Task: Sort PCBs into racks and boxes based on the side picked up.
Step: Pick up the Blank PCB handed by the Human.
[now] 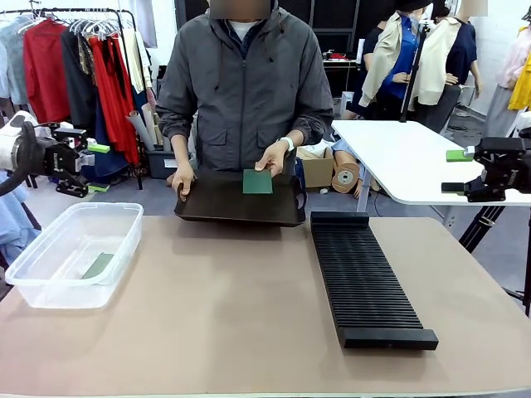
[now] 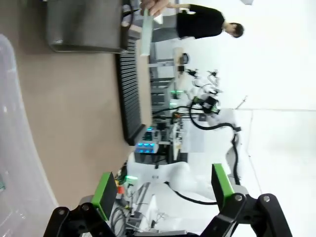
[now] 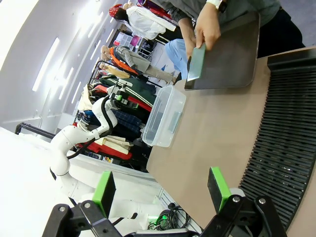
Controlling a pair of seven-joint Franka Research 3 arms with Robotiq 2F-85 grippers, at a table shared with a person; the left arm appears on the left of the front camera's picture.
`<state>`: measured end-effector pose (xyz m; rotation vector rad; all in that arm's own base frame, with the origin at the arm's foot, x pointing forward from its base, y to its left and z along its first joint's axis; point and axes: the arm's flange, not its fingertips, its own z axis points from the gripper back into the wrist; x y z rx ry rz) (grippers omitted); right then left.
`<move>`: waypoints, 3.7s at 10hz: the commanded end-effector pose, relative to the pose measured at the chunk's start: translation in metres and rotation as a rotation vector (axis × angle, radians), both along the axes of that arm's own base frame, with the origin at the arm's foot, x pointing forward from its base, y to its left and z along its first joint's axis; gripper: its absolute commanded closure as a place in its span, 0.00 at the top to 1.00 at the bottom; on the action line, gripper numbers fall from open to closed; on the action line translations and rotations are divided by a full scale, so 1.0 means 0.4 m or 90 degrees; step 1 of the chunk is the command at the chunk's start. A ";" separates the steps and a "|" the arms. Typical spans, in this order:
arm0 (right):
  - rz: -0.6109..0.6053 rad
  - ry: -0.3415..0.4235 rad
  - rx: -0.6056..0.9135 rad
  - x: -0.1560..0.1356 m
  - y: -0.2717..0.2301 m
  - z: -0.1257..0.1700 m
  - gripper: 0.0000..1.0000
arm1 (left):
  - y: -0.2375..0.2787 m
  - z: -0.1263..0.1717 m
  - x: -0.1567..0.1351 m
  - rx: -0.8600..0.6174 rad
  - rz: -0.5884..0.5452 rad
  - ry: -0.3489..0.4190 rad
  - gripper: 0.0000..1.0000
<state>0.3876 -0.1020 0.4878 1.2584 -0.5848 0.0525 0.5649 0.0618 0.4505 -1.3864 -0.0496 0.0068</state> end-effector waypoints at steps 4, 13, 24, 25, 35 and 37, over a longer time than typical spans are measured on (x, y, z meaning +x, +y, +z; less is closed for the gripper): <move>0.000 -0.004 0.002 0.000 0.001 0.005 1.00 | 0.001 0.016 -0.027 -0.104 0.030 -0.003 1.00; 0.000 -0.004 0.002 0.000 0.001 0.005 1.00 | 0.006 0.005 -0.016 -0.076 0.008 0.003 1.00; 0.000 -0.004 0.002 0.000 0.001 0.005 1.00 | -0.175 -0.056 -0.062 -0.113 -0.002 -0.078 1.00; 0.000 -0.004 0.002 0.000 0.001 0.005 1.00 | -0.209 -0.070 -0.064 -0.111 -0.005 -0.091 1.00; 0.000 -0.004 0.002 0.000 0.001 0.005 1.00 | -0.508 -0.208 -0.074 -0.103 -0.017 -0.195 1.00; 0.000 -0.004 0.002 0.000 0.001 0.005 1.00 | -0.551 -0.219 -0.070 -0.124 -0.026 -0.201 1.00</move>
